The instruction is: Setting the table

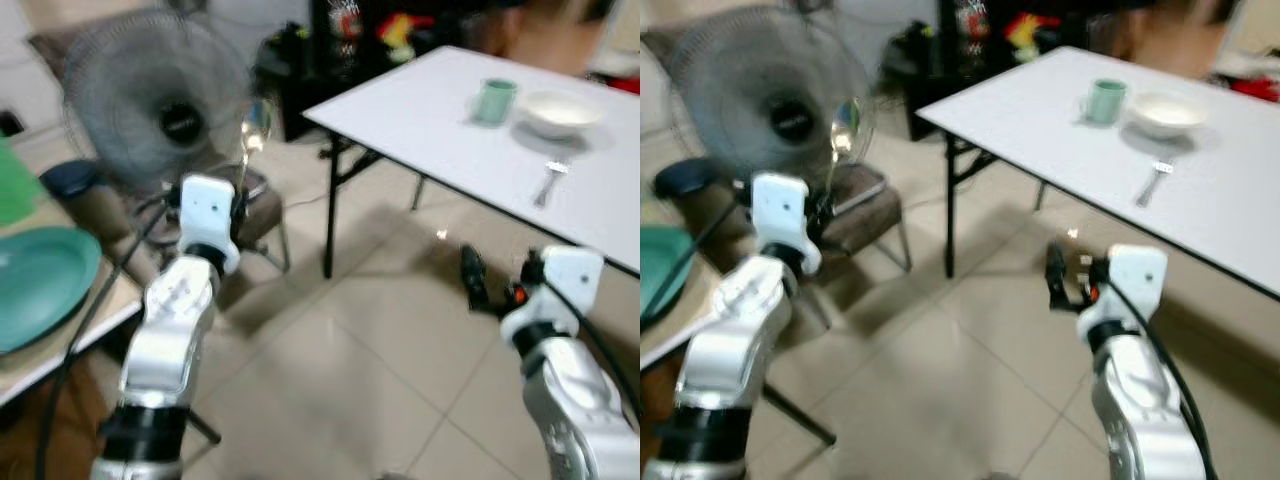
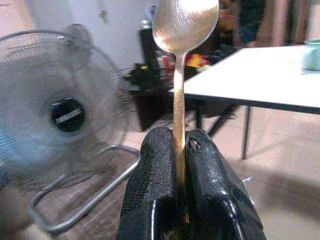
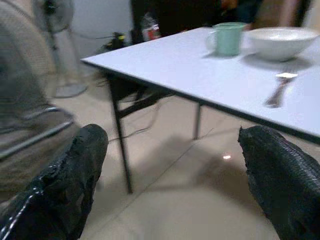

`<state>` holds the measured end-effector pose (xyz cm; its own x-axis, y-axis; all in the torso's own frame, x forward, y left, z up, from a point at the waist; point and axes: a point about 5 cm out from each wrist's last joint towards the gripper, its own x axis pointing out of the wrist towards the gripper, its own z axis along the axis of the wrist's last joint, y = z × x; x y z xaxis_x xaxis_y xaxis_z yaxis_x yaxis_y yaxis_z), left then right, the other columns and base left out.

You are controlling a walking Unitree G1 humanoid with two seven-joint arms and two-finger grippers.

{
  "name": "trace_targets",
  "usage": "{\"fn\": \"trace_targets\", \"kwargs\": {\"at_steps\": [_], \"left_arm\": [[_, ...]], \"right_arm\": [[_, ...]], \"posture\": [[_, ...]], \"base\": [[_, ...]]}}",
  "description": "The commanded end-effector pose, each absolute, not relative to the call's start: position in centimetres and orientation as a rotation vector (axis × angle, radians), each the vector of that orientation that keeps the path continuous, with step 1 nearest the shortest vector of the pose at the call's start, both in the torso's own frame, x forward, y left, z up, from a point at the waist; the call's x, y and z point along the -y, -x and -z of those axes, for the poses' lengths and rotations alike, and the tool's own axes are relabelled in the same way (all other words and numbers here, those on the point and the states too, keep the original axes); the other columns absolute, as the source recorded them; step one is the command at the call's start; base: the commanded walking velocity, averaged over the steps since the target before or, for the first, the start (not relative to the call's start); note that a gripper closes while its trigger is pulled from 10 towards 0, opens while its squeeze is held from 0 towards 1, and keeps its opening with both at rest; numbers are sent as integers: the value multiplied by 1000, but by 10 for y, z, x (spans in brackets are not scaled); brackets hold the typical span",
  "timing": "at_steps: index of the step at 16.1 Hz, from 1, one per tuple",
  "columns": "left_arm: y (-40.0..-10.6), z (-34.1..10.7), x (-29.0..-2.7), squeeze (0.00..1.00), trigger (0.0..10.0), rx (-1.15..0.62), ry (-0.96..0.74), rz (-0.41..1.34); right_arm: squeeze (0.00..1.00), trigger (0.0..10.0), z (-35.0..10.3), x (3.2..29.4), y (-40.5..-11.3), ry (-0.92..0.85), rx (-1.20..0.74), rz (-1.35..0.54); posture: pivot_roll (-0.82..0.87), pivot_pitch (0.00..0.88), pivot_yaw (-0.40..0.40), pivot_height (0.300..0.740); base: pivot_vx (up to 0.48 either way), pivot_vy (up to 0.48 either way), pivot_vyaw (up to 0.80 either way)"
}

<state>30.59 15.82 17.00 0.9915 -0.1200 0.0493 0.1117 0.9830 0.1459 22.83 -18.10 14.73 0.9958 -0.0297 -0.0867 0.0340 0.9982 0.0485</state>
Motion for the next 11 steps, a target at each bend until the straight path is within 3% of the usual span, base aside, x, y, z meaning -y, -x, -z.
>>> {"fn": "trace_targets", "kwargs": {"at_steps": [1, 3, 11], "left_arm": [[-308, -173, -161, 0, 10000, 55, -137, 109], [-309, -174, -158, 0, 10000, 53, -124, 135], [-310, -176, -166, 0, 10000, 42, -106, 128]], "right_arm": [[0, 10000, -149, 177, -228, -62, -86, 5], [0, 10000, -150, 179, -226, -45, -73, 11], [0, 10000, -153, 173, -230, -28, -47, -17]], "posture": [[-14, 0, 39, 740], [-22, 0, 47, 740], [-25, 0, 45, 740]], "base": [[0, 0, 0], [0, 0, 0], [281, 0, 0]]}}
